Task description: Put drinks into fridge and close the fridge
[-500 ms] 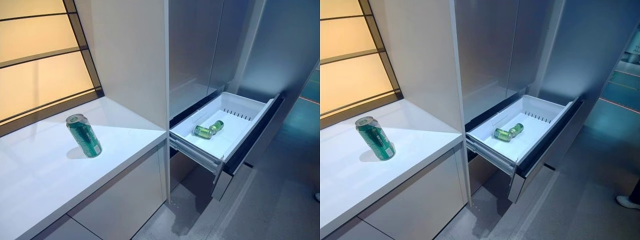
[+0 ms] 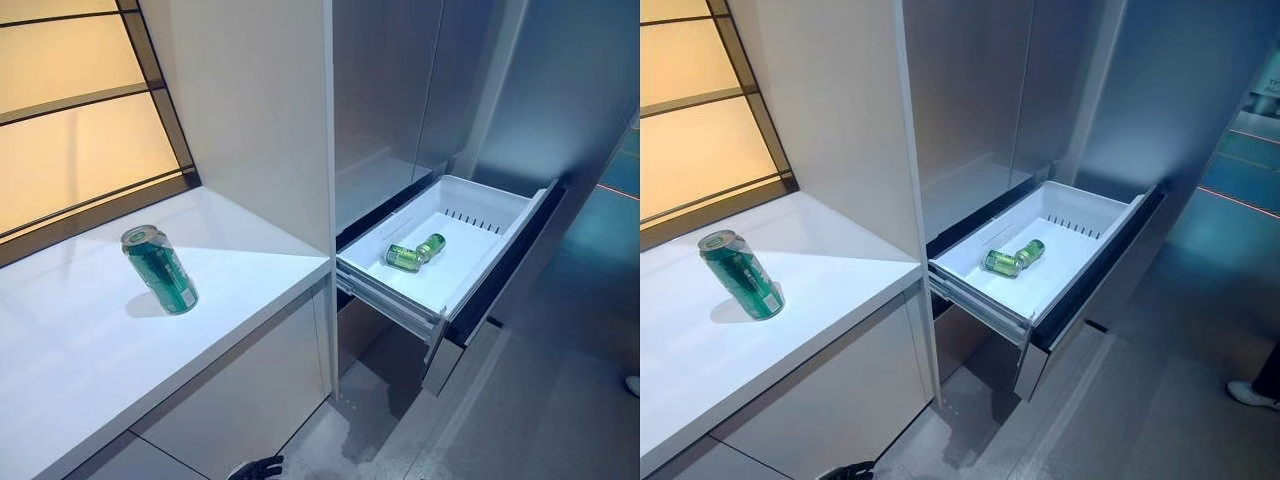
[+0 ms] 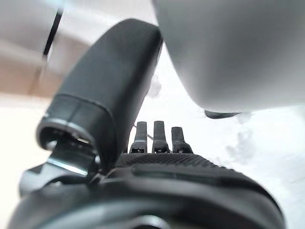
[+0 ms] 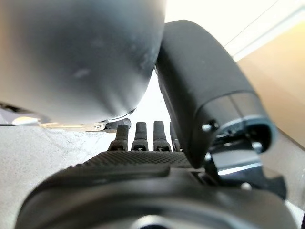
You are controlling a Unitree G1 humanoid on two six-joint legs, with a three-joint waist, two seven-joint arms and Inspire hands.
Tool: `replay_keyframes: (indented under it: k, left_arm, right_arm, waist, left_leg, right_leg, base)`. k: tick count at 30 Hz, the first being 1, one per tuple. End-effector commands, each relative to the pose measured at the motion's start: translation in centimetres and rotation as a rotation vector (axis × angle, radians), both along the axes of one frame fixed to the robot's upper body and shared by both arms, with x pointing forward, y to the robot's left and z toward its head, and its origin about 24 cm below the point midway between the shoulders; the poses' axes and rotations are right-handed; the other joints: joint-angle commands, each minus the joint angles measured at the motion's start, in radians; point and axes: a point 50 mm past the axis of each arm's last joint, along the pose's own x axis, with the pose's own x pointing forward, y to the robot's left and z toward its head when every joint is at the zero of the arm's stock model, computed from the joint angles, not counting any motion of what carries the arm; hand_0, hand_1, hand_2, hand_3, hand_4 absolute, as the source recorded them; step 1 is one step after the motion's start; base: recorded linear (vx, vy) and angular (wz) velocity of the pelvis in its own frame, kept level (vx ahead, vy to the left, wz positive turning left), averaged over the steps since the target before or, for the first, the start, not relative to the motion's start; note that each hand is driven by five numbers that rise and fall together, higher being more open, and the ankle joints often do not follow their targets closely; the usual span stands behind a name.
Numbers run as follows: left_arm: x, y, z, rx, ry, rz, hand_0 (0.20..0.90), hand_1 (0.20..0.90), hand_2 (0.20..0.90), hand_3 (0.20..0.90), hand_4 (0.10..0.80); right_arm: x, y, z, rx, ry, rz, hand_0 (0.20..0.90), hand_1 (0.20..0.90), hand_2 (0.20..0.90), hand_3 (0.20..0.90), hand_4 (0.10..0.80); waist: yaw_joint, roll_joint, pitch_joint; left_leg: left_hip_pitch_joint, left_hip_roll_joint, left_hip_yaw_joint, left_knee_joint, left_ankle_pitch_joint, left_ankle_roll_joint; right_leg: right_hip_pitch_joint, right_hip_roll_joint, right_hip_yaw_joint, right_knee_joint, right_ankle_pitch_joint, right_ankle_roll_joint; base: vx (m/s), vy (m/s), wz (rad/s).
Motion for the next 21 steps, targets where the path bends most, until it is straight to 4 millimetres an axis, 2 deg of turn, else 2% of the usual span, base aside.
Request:
replay_keyframes:
  k: [1, 5, 7, 8, 9, 10, 11, 12, 13, 14, 16, 17, 18, 19, 21]
  left_arm:
    - [6.4, -1.6, 2.1, -0.044, -0.199, -0.208, 0.9, 0.9, 0.9, 0.9, 0.8]
    - [8.3, -4.7, 3.4, -0.166, -0.141, -0.552, 0.9, 0.9, 0.9, 0.9, 0.8]
    - [9.5, -6.2, 4.4, -0.253, -0.128, -0.619, 0.9, 0.9, 0.9, 0.9, 0.8]
    - [10.7, -7.4, 5.7, -0.349, -0.118, -0.623, 0.9, 0.9, 0.9, 0.9, 0.8]
    - [11.8, -8.6, 7.1, -0.455, -0.117, -0.608, 0.9, 0.9, 0.9, 0.9, 0.8]
    - [13.2, -10.2, 9.3, -0.626, -0.13, -0.577, 0.9, 0.9, 0.9, 0.9, 0.8]
    - [13.6, -10.7, 10.0, -0.686, -0.142, -0.569, 0.9, 0.9, 0.9, 0.9, 0.8]
    - [14.7, -12.0, 12.3, -0.818, -0.179, -0.555, 0.9, 0.9, 0.9, 0.9, 0.8]
    - [15.0, -12.4, 13.0, -0.863, -0.195, -0.548, 0.9, 0.9, 0.9, 0.9, 0.8]
    - [15.9, -13.7, 15.7, -1.006, -0.264, -0.532, 0.9, 0.9, 0.9, 0.9, 0.8]
    - [16.8, -14.9, 19.7, -1.187, -0.379, -0.533, 0.9, 0.9, 0.9, 0.9, 0.8]
    - [17.0, -15.1, 20.9, -1.247, -0.436, -0.529, 0.9, 0.9, 0.9, 0.9, 0.8]
    - [17.5, -15.4, 23.9, -1.355, -0.517, -0.522, 0.9, 0.9, 0.9, 0.9, 0.8]
    - [17.6, -15.4, 24.8, -1.385, -0.553, -0.522, 0.9, 0.9, 0.9, 0.9, 0.8]
    - [18.0, -15.2, 29.3, -1.525, -0.711, -0.528, 0.9, 0.9, 0.9, 0.9, 0.8]
  right_arm:
    - [1.3, 0.9, 0.0, 0.036, -0.012, -0.006, 0.9, 0.9, 0.9, 0.9, 0.8]
    - [1.4, 0.5, 0.1, 0.02, -0.018, 0.004, 0.9, 0.9, 0.9, 0.9, 0.8]
    - [1.4, 0.3, 0.2, 0.012, -0.017, 0.01, 0.9, 0.9, 0.9, 0.9, 0.8]
    - [1.3, 0.2, 0.2, 0.008, -0.016, 0.008, 0.9, 0.9, 0.9, 0.9, 0.8]
    - [1.2, 0.1, 0.2, 0.005, -0.015, 0.002, 0.9, 0.9, 0.9, 0.9, 0.8]
    - [1.0, 0.1, 0.1, 0.002, -0.013, -0.016, 0.9, 0.9, 0.9, 0.9, 0.8]
    - [1.0, 0.1, 0.1, 0.001, -0.012, -0.024, 0.9, 0.9, 0.9, 0.9, 0.8]
    - [0.7, 0.0, 0.1, 0.002, -0.01, -0.042, 0.9, 0.9, 0.9, 0.9, 0.8]
    - [0.6, 0.0, 0.1, 0.002, -0.01, -0.049, 0.9, 0.9, 0.9, 0.9, 0.8]
    - [0.2, 0.0, 0.0, 0.004, -0.006, -0.068, 0.9, 0.9, 0.9, 0.9, 0.8]
    - [-0.5, -0.1, -0.1, 0.005, 0.001, -0.092, 0.9, 0.9, 0.9, 0.9, 0.8]
    - [-0.6, -0.1, -0.1, 0.004, 0.003, -0.098, 0.9, 0.9, 0.9, 0.9, 0.8]
    - [-1.0, -0.3, -0.1, 0.004, 0.007, -0.11, 0.9, 0.9, 0.9, 0.9, 0.8]
    - [-1.2, -0.4, -0.1, 0.004, 0.008, -0.114, 0.9, 0.9, 0.9, 0.9, 0.8]
    - [-1.7, -0.4, -0.1, 0.004, 0.012, -0.123, 0.9, 0.9, 0.9, 0.9, 0.8]
  waist:
    - [-0.033, -0.004, 0.028]
    - [-0.082, 0.007, 0.034]
    - [-0.103, 0.013, 0.039]
    - [-0.115, 0.017, 0.043]
    - [-0.122, 0.02, 0.045]
    - [-0.129, 0.024, 0.047]
    - [-0.13, 0.025, 0.047]
    - [-0.134, 0.026, 0.048]
    - [-0.135, 0.026, 0.049]
    - [-0.137, 0.025, 0.047]
    - [-0.137, 0.023, 0.043]
    - [-0.137, 0.022, 0.041]
    - [-0.134, 0.019, 0.036]
    - [-0.134, 0.018, 0.034]
    - [-0.129, 0.014, 0.026]
  left_leg:
    - [0.016, -0.083, 0.066, 0.003, -0.116, 0.085]
    - [0.011, -0.076, 0.12, 0.003, -0.123, 0.093]
    - [0.011, -0.074, 0.142, 0.003, -0.128, 0.097]
    - [0.011, -0.074, 0.151, 0.003, -0.131, 0.1]
    - [0.011, -0.074, 0.158, 0.003, -0.133, 0.102]
    - [0.01, -0.074, 0.163, 0.003, -0.136, 0.107]
    - [0.01, -0.075, 0.164, 0.003, -0.137, 0.108]
    - [0.01, -0.075, 0.168, 0.003, -0.141, 0.111]
    - [0.011, -0.075, 0.169, 0.003, -0.142, 0.111]
    - [0.011, -0.076, 0.17, 0.003, -0.145, 0.114]
    - [0.013, -0.076, 0.169, 0.003, -0.15, 0.117]
    - [0.013, -0.076, 0.169, 0.003, -0.151, 0.118]
    - [0.015, -0.077, 0.165, 0.003, -0.154, 0.119]
    - [0.014, -0.077, 0.163, 0.003, -0.155, 0.119]
    - [0.016, -0.078, 0.154, 0.003, -0.157, 0.12]
  right_leg:
    - [0.048, 0.045, 0.058, 0.003, -0.081, 0.011]
    - [0.025, 0.048, 0.108, 0.003, -0.062, 0.027]
    - [0.018, 0.048, 0.126, 0.003, -0.056, 0.034]
    - [0.014, 0.049, 0.139, 0.003, -0.052, 0.038]
    - [0.01, 0.049, 0.149, 0.003, -0.047, 0.041]
    - [0.006, 0.05, 0.16, 0.003, -0.043, 0.043]
    - [0.005, 0.05, 0.162, 0.003, -0.042, 0.044]
    - [0.003, 0.05, 0.168, 0.003, -0.039, 0.046]
    - [0.003, 0.05, 0.17, 0.003, -0.038, 0.046]
    - [0.001, 0.05, 0.176, 0.003, -0.035, 0.047]
    - [0.001, 0.049, 0.181, 0.003, -0.032, 0.047]
    - [0.001, 0.048, 0.182, 0.003, -0.032, 0.046]
    - [0.002, 0.047, 0.182, 0.003, -0.032, 0.044]
    - [0.003, 0.047, 0.181, 0.003, -0.032, 0.044]
    - [0.006, 0.045, 0.176, 0.003, -0.033, 0.04]
  base:
    - [-0.023, 0.0, -0.23]
    - [-0.041, 0.019, -0.36]
    - [-0.039, 0.036, -0.54]
    - [-0.035, 0.046, -0.45]
    - [-0.035, 0.055, -0.51]
    - [-0.025, 0.044, -0.4]
    - [-0.018, 0.04, -0.37]
    - [-0.008, 0.022, -0.24]
    - [-0.003, 0.024, -0.21]
    - [0.006, 0.015, -0.12]
    - [0.0, 0.0, 0.0]
    - [0.0, 0.0, 0.0]
    - [0.0, 0.0, 0.0]
    - [0.0, 0.0, 0.0]
    - [0.015, -0.01, 0.0]
